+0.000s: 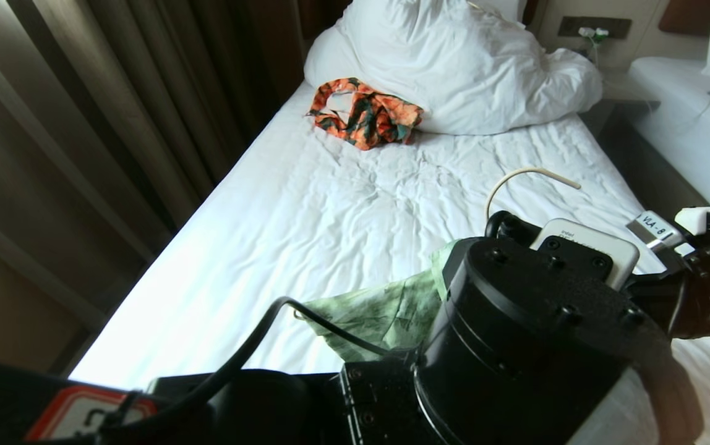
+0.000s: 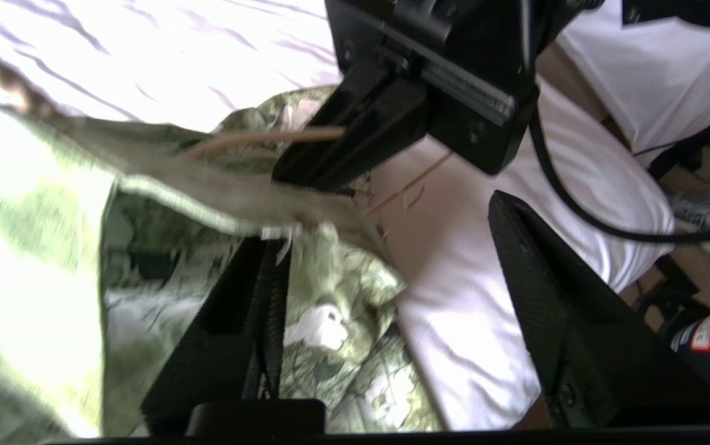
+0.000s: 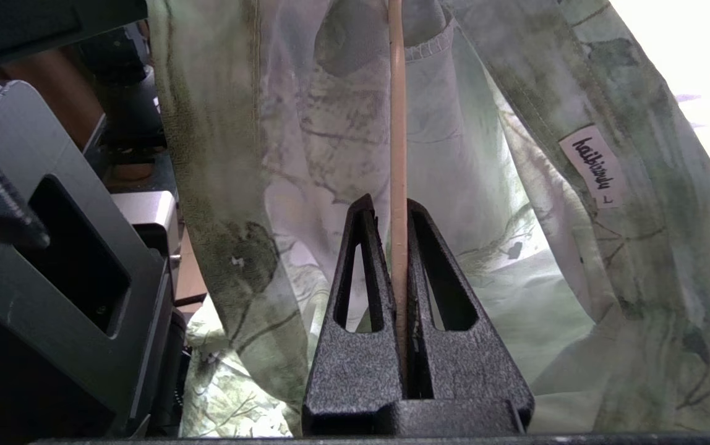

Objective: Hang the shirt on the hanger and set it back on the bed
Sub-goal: Hook one side of the shirt onto the hanger

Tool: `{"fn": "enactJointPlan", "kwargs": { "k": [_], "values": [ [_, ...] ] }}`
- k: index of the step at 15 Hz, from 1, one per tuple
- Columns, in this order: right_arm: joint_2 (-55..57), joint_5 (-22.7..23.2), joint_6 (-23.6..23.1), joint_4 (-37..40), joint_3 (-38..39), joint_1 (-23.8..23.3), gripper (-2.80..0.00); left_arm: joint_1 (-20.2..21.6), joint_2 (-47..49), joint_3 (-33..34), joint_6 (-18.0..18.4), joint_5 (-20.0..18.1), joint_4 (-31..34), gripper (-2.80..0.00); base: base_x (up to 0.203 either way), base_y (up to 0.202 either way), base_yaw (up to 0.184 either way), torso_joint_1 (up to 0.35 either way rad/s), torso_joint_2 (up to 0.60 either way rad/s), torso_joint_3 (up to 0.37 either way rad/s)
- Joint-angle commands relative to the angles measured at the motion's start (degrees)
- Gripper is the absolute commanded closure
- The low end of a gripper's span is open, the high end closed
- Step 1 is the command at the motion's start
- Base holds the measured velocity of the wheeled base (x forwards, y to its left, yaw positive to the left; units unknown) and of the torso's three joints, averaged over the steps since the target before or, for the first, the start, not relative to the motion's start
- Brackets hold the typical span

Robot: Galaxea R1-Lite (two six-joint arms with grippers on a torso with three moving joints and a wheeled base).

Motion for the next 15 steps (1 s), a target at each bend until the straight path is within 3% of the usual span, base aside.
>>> {"fn": "enactJointPlan", "kwargs": {
  "k": [1, 4, 5, 9, 11, 13, 15],
  "values": [
    [-0.34, 0.51, -0.17, -1.06, 0.07, -1.09, 0.0, 0.04, -3.76, 3.23, -0.15, 0.87, 1.69, -2.8, 0.0, 0.0, 0.0, 0.0, 0.0, 0.0],
    [-0.25, 1.3, 0.23, -1.1, 0.33, -1.89, 0.0, 0.69, -8.65, 12.28, -0.42, 1.67, 2.58, -2.8, 0.0, 0.0, 0.0, 0.0, 0.0, 0.0],
    [-0.25, 1.3, 0.87, -1.14, 0.25, -2.18, 0.0, 1.14, -10.42, 14.68, -0.56, 2.05, 2.58, 0.0, 0.0, 0.0, 0.0, 0.0, 0.0, 0.0],
    [-0.05, 1.68, 1.5, -2.08, -0.34, -4.51, 0.0, 4.74, -15.67, 19.59, -1.41, 2.36, 2.59, 0.0, 0.0, 0.0, 0.0, 0.0, 0.0, 0.0],
    [0.53, 2.49, 1.73, -2.41, -0.57, -5.9, 0.0, 10.27, -17.5, 20.15, -1.09, 1.6, 2.65, 0.0, 0.0, 0.0, 0.0, 0.0, 0.0, 0.0],
    [1.46, 3.58, 1.77, -2.71, -0.96, -6.05, 0.0, 18.18, -20.67, 20.22, -0.02, -4.21, 2.82, 0.0, 0.0, 0.0, 0.0, 0.0, 0.0, 0.0],
    [3.23, 3.76, 1.77, -3.41, -2.0, -5.97, 0.0, 25.48, -23.15, 20.13, 3.1, -13.7, 2.74, 0.0, 0.0, 0.0, 0.0, 0.0, 0.0, 0.0]
  ]
}}
